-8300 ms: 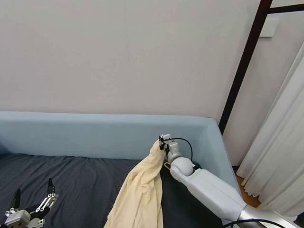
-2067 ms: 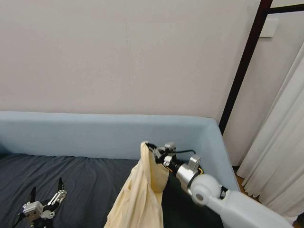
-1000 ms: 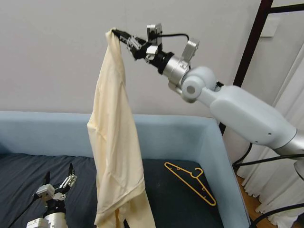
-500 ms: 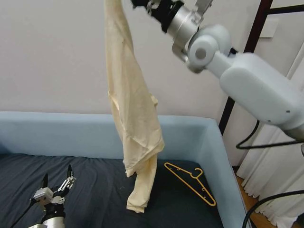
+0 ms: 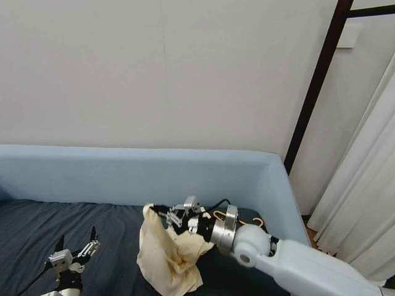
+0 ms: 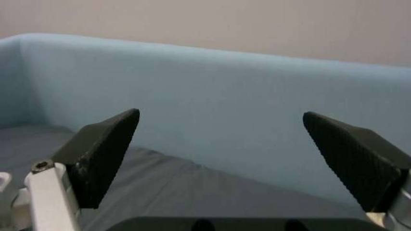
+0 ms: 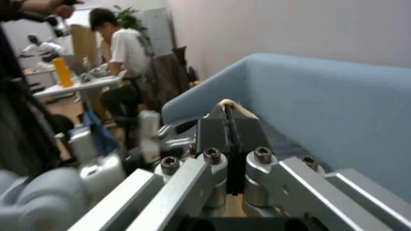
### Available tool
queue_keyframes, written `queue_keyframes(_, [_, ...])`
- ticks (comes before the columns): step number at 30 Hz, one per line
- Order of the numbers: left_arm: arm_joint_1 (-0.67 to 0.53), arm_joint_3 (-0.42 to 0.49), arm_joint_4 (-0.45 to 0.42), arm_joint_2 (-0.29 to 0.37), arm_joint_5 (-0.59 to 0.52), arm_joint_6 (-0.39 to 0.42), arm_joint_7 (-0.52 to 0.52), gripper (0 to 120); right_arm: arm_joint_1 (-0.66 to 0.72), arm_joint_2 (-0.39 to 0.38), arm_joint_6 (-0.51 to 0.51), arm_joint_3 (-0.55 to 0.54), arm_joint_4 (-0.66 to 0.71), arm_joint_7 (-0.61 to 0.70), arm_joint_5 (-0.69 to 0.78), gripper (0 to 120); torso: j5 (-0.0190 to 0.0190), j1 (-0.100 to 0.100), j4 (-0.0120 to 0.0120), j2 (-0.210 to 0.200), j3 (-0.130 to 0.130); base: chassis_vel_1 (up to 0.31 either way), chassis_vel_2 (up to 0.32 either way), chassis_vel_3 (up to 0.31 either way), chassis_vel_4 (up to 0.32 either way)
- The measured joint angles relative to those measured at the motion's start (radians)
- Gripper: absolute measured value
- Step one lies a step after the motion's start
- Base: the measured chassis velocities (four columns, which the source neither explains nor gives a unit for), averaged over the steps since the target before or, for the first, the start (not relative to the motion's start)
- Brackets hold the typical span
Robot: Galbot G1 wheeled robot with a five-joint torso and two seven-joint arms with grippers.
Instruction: Pick up the clothes from the sofa and hang them on the clothes hanger.
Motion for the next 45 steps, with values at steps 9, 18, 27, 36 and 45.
queue_keyframes(9, [-0.115, 0.098, 0.195, 0.14, 0.045, -0.031, 0.167, 100, -0.048, -0.046, 0.011, -0.024, -0.007, -0.151, -0.045, 0, 0.0002, 0.0, -0.0004, 0.0, 0.0, 0.0, 0.0, 0.0, 0.0])
queue_keyframes(18, [-0.441, 0.354, 0.543, 0.255, 0.092, -0.176, 0.441, 100, -0.169, -0.127, 0.02, 0.086, -0.037, -0.292, -0.125, 0, 0.0, 0.0, -0.0006, 0.0, 0.0, 0.0, 0.0, 0.0, 0.0])
queue_keyframes(27, [-0.737, 0.577, 0.769, 0.261, 0.175, -0.306, 0.709, 100, -0.177, -0.106, 0.021, 0.138, -0.065, -0.283, -0.131, 0, 0.0001, 0.0, -0.0003, 0.0, 0.0, 0.0, 0.0, 0.0, 0.0])
queue_keyframes(36, [-0.941, 0.707, 0.898, 0.205, 0.397, -0.41, 0.814, 100, -0.206, -0.089, 0.021, 0.198, -0.055, -0.277, -0.139, 0, 0.0002, 0.0, -0.0002, 0.0, 0.0, 0.0, 0.0, 0.0, 0.0])
queue_keyframes(45, [-1.02, 0.756, 0.984, 0.139, 0.535, -0.426, 0.891, 100, -0.23, -0.072, 0.02, 0.252, -0.051, -0.278, -0.151, 0, 0.0004, 0.0, -0.0004, 0.0, 0.0, 0.0, 0.0, 0.0, 0.0])
